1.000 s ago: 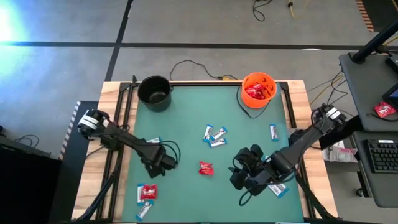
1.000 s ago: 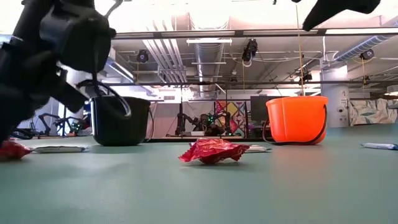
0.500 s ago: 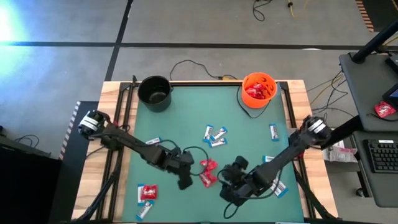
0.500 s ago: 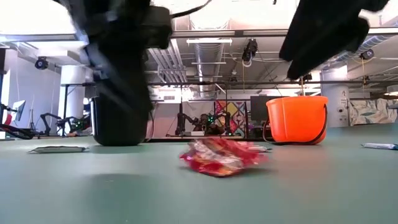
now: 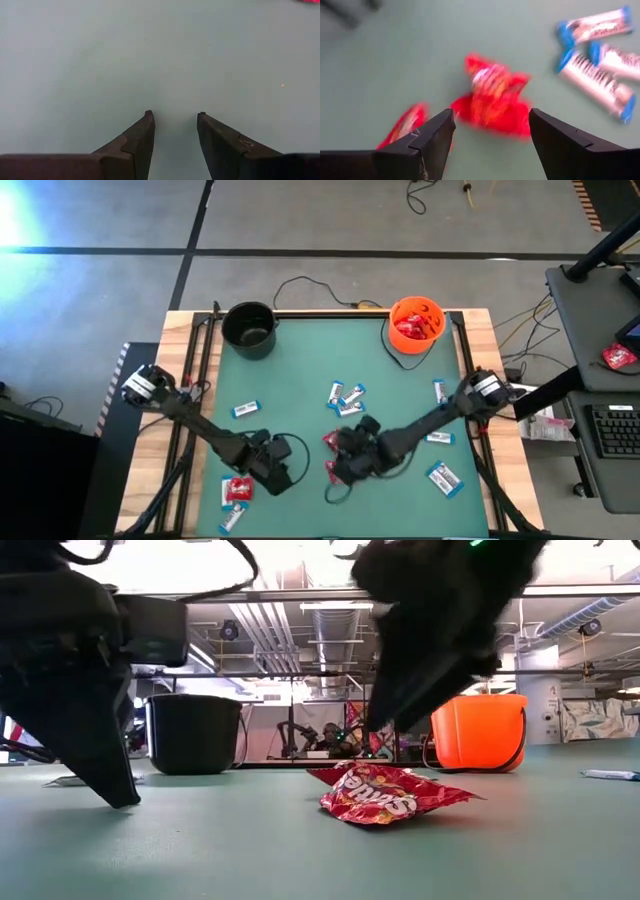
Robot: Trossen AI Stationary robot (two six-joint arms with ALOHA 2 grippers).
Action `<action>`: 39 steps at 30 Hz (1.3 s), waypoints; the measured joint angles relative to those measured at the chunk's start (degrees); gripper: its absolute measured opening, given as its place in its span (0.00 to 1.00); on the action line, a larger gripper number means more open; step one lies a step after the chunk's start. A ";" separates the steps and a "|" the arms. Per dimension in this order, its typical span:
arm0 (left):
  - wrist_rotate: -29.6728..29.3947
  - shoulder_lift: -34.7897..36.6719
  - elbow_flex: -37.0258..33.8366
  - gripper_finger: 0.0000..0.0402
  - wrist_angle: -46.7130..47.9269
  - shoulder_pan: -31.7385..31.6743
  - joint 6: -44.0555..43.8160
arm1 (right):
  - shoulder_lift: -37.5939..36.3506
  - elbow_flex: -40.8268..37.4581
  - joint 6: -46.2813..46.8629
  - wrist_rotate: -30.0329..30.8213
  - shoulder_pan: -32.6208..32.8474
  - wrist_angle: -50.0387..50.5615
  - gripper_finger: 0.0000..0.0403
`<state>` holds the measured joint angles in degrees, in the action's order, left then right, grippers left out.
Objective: Sort candy by brand, put in halloween buckets
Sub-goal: Put the red candy into the orange bucket
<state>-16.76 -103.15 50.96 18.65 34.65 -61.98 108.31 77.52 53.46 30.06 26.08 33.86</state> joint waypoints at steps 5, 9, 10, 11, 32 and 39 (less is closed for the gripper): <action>-3.48 -0.23 -2.18 0.34 -0.96 3.21 -2.23 | 1.60 -0.01 -9.01 -4.25 -4.03 -7.57 0.58; -5.29 -0.25 -2.44 0.34 1.90 5.88 -4.20 | 4.54 0.00 -9.96 -11.55 -6.03 -9.54 0.55; -5.95 -0.25 -2.51 0.34 2.16 6.53 -4.62 | 5.19 0.00 -9.04 -12.20 -6.35 -9.35 0.55; -6.77 -0.29 -2.53 0.34 2.29 7.21 -5.13 | 5.71 0.00 -7.80 -12.54 -6.47 -9.35 0.54; -10.44 -0.36 -2.66 0.34 8.71 13.83 -15.05 | -8.84 -0.09 -10.56 -14.17 -11.08 10.36 0.06; -11.41 -0.31 -2.68 0.34 9.62 15.08 -19.02 | -24.82 -0.21 -11.67 -1.79 -24.40 25.62 0.06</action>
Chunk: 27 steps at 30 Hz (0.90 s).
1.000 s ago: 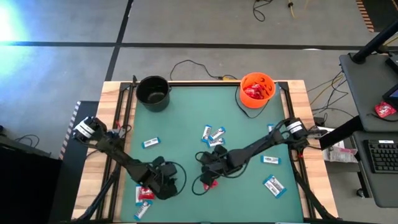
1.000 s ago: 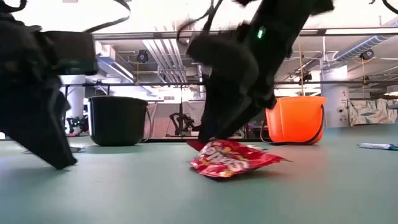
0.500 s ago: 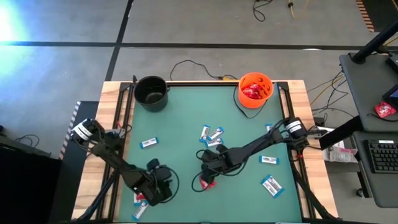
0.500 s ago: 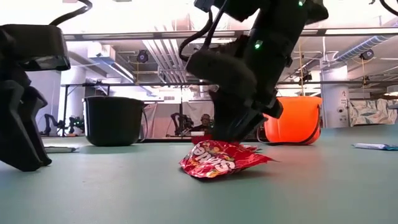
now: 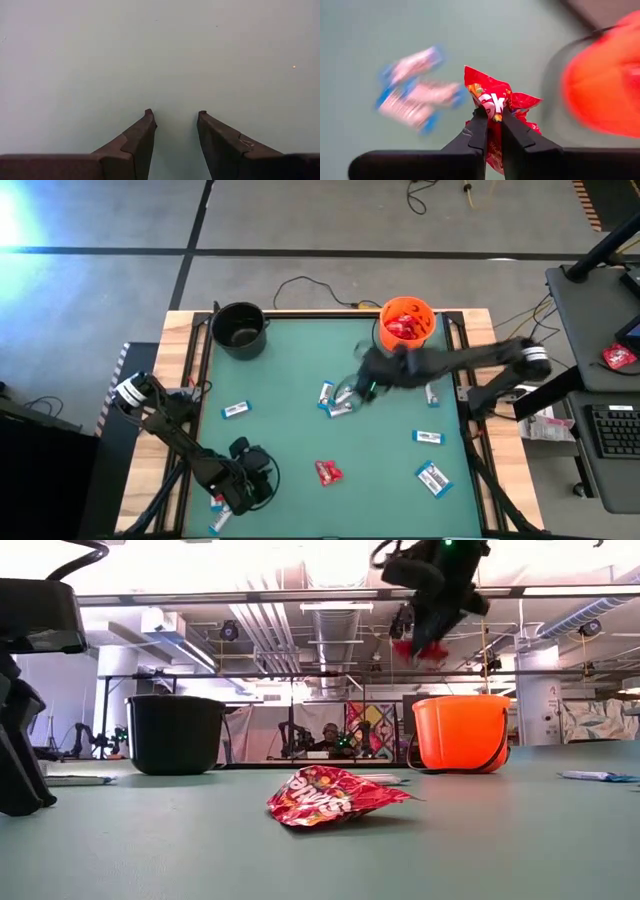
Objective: Sort candy by brand, put in halloween buckets
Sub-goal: Put the red candy into the orange bucket
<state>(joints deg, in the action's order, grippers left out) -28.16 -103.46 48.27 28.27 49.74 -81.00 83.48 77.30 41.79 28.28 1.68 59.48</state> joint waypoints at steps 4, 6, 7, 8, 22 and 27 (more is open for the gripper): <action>-1.36 0.04 -0.06 0.34 -0.03 0.11 -4.35 | -6.31 -2.22 -2.88 4.83 -11.07 0.16 0.06; -2.05 0.17 -0.14 0.34 -0.15 0.11 -7.01 | -7.78 -3.90 -3.43 4.72 -17.70 0.04 0.06; -2.56 0.21 -0.17 0.34 -0.26 0.12 -7.67 | -8.24 -4.85 -3.42 4.54 -20.66 -0.24 0.06; -3.02 0.22 -0.21 0.34 -0.37 0.14 -7.96 | -8.64 -5.93 -3.37 4.26 -23.44 -0.88 0.06; -4.02 0.31 -0.17 0.34 -2.14 2.34 -8.10 | -5.67 -20.16 -4.62 -1.89 -38.59 -20.70 0.15; -4.31 0.28 0.13 0.34 -2.17 2.51 -8.24 | -6.54 -16.38 -7.81 -2.95 -38.29 -20.66 0.35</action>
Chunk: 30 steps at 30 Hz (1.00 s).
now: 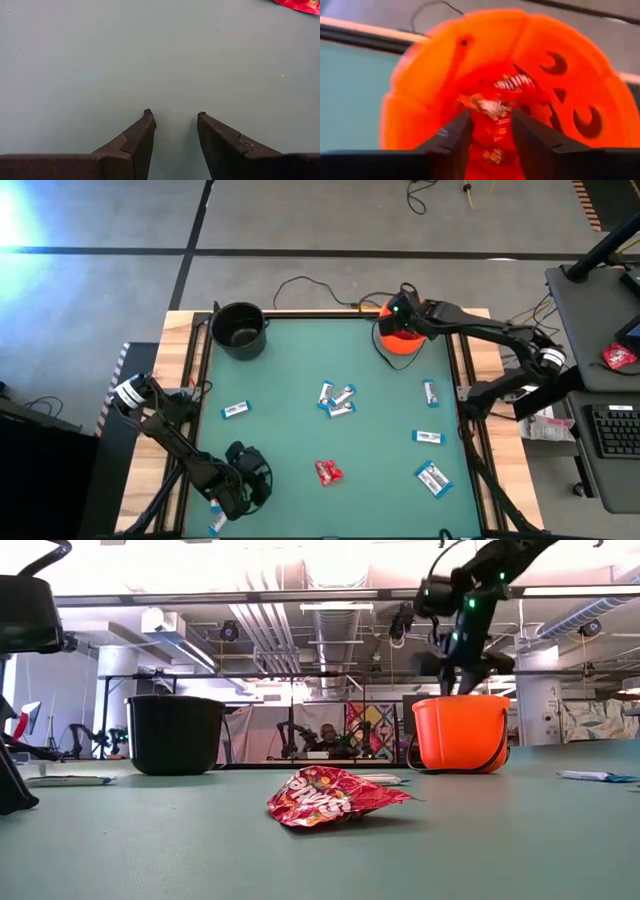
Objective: Sort candy by brand, put in halloween buckets
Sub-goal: Put the red candy into the orange bucket
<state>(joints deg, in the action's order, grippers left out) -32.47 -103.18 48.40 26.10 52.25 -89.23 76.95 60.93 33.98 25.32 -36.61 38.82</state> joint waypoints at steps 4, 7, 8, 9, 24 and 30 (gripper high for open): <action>0.02 0.00 0.04 0.34 -0.06 0.00 -0.02 | -3.24 3.57 -1.04 -0.47 4.28 -0.15 0.51; 0.02 0.00 0.10 0.34 0.19 0.00 -0.02 | -5.83 4.28 -3.83 -2.44 12.89 -2.58 0.60; 0.01 0.00 0.13 0.34 0.27 0.02 -0.02 | -6.52 3.83 -4.90 -3.13 16.48 -3.86 0.62; 0.00 0.00 0.14 0.34 0.26 0.02 -0.02 | -6.94 3.16 -5.55 -3.84 20.44 -5.60 0.64; 2.60 1.03 3.45 0.34 2.88 0.67 8.04 | 14.80 -4.67 -6.95 -8.85 64.31 -35.95 0.66; 4.82 3.41 10.26 0.37 9.92 1.86 12.03 | 27.65 3.53 -8.75 -8.69 64.57 -36.21 0.67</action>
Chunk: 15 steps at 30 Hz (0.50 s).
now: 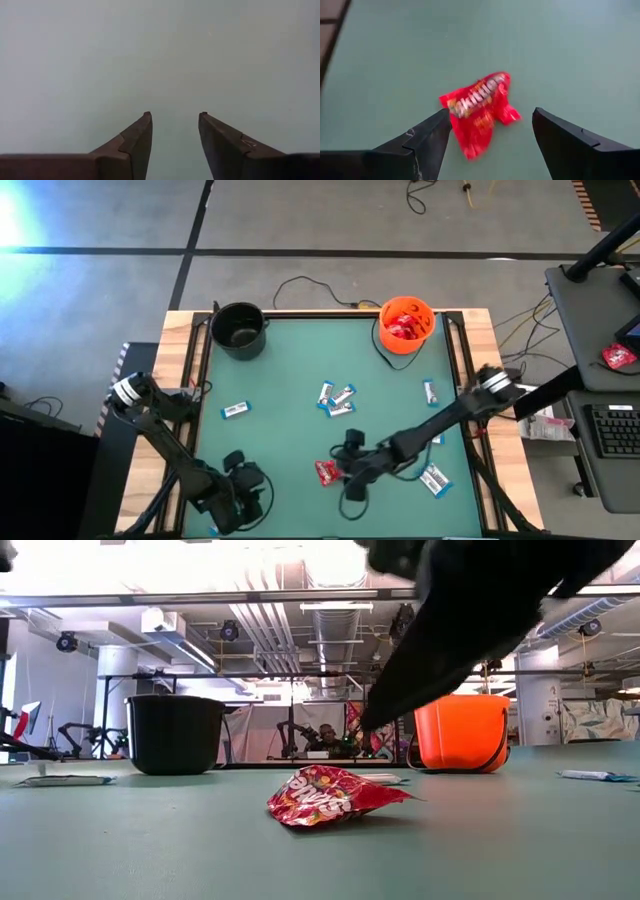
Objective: Sort candy by brand, put in halloween buckets
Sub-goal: Put the red candy into the orange bucket
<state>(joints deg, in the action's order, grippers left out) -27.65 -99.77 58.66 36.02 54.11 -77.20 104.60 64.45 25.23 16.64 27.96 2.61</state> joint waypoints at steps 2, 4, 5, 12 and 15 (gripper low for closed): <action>-0.34 -0.15 0.35 0.38 -1.26 -0.03 0.00 | 3.17 2.30 -0.99 -0.61 -0.63 0.10 0.66; -0.79 -0.72 0.27 0.38 -6.10 0.13 -0.04 | 5.89 4.37 -2.31 -2.44 -1.41 0.06 0.64; -1.15 -1.30 -0.06 0.38 -8.59 0.13 0.04 | 6.94 5.11 -2.64 -3.37 -1.80 -0.07 0.62; -2.73 -8.43 -0.87 0.38 -13.43 0.10 -3.26 | 10.47 6.70 -2.63 -5.09 -3.40 0.00 0.46; -1.99 -10.57 -0.61 0.38 -12.93 0.45 -5.76 | 10.04 6.65 -4.19 -5.09 -3.58 1.08 0.36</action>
<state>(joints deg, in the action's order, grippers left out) -29.65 -110.34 58.05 23.09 54.56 -82.97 114.64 71.10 21.03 11.55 24.38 3.69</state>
